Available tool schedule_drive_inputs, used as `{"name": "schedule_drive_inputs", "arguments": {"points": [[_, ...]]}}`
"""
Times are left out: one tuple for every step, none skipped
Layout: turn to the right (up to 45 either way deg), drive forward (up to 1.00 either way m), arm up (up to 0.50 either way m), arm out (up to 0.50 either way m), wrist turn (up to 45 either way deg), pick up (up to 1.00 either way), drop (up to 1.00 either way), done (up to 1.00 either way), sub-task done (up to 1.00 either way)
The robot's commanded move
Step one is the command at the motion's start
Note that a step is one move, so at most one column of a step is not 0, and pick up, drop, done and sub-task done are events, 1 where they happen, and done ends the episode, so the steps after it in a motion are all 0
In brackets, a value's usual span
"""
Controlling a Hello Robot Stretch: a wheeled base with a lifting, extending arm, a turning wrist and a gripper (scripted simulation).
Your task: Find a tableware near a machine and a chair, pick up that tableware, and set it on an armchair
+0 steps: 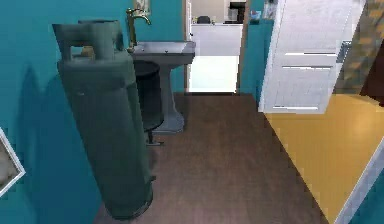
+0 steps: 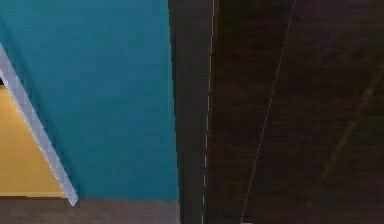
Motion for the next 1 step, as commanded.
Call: {"name": "schedule_drive_inputs", "arguments": {"points": [[24.0, 0.0, 0.0, 0.0, 0.0, 0.0, 0.0, 0.0, 0.0]]}}
